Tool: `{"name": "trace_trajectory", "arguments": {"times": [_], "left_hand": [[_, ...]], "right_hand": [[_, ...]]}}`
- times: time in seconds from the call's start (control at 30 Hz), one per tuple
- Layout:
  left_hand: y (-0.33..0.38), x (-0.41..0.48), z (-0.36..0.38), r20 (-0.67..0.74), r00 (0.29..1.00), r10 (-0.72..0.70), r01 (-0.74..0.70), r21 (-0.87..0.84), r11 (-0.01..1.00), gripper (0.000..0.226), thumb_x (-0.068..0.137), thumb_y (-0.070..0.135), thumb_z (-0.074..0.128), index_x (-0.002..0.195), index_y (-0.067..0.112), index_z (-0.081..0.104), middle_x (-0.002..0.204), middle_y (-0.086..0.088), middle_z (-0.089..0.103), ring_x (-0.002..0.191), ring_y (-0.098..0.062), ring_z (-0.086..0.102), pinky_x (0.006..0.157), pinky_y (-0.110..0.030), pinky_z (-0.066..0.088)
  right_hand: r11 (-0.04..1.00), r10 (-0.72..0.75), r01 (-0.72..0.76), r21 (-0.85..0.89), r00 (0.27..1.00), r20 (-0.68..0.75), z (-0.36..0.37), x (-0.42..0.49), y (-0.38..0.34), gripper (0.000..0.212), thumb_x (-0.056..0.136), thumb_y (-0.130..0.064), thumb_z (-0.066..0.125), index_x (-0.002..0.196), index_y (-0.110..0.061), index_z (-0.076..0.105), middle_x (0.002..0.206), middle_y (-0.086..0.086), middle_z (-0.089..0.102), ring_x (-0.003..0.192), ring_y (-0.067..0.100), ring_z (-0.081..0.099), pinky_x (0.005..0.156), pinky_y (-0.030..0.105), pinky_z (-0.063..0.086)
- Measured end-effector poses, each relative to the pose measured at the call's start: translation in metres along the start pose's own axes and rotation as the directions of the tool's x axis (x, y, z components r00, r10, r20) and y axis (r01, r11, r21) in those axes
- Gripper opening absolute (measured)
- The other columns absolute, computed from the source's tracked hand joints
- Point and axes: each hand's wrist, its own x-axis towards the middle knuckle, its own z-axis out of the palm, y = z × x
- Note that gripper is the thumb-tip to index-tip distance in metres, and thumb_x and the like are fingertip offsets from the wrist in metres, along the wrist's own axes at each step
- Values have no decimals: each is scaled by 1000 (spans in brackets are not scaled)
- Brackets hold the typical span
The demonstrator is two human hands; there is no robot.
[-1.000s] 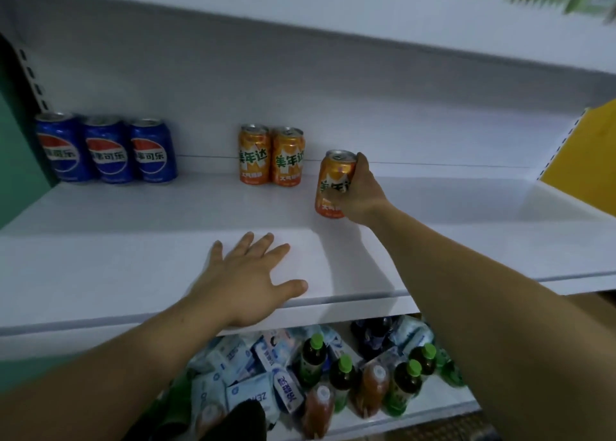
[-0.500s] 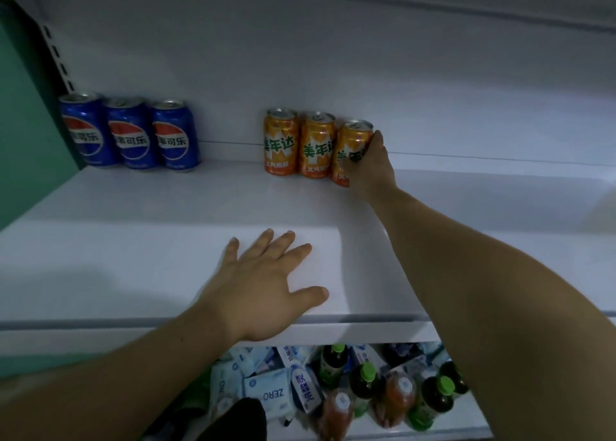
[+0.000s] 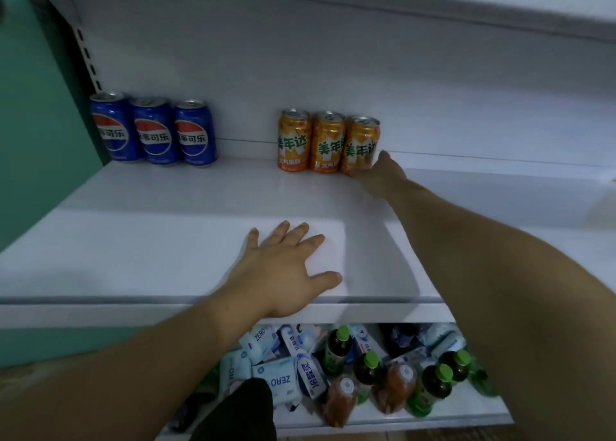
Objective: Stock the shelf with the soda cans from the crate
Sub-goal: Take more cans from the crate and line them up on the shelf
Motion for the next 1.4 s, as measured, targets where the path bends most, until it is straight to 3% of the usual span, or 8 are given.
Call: {"name": "trace_trajectory", "arguments": {"times": [0.17,0.33,0.47,0.6,0.83,1.13,1.3,1.4], "left_hand": [[-2,-1,-2,7,1000,16,-16,-6,1000,78,86,77,21,152,39,4,161,12,-5,148,-13,-8,117,-53,-5],[15,0,-12,45,999,-25,23,39,999,85,84,77,29,153,30,11,162,2,1,148,-23,1,116,-56,4],[96,-13,-7,86,972,220,-225,43,973,82,86,70,43,151,26,22,159,-2,18,144,-26,18,114,-56,16],[194,-51,20,130,848,514,-517,-6,856,73,85,63,52,146,27,33,155,-2,29,139,-26,31,111,-51,28],[310,-132,83,302,578,758,-785,-51,618,71,90,50,56,149,20,29,154,-4,32,137,-25,36,109,-41,37],[388,-154,178,454,344,822,-891,-118,439,62,81,48,64,137,26,47,138,0,50,121,-22,50,102,-40,44],[407,-144,237,595,288,751,-884,-136,447,43,84,44,63,123,28,53,129,2,53,113,-18,53,96,-38,46],[420,-132,278,642,279,714,-878,-130,460,52,87,44,62,132,24,48,134,-1,51,117,-20,52,98,-39,45]], "right_hand": [[906,-47,90,-414,993,111,-48,-70,22,77,94,-49,54,153,-11,21,154,12,34,138,31,35,106,35,34],[877,68,-27,-480,995,68,-116,-159,72,78,95,-50,54,155,-14,19,157,9,29,139,31,34,108,36,32],[855,194,-184,-485,981,-29,-157,-232,113,77,95,-50,53,155,-13,19,158,9,28,138,32,35,107,38,34],[795,356,-377,-475,924,-138,-186,-320,156,76,96,-51,52,154,-15,21,155,10,34,133,32,42,99,38,41],[672,598,-666,-325,746,-293,-204,-468,238,74,90,-51,58,151,-21,29,153,6,38,136,28,39,108,41,36],[497,813,-865,-63,490,-314,-175,-572,325,59,89,-43,63,140,-18,44,135,7,55,117,26,54,95,40,48],[412,894,-911,11,402,-201,-149,-600,376,56,90,-43,62,139,-21,45,132,5,57,114,25,56,86,33,45],[374,909,-927,-25,372,-187,-135,-606,419,54,91,-43,60,137,-18,47,132,8,58,114,25,56,89,35,45]]}}
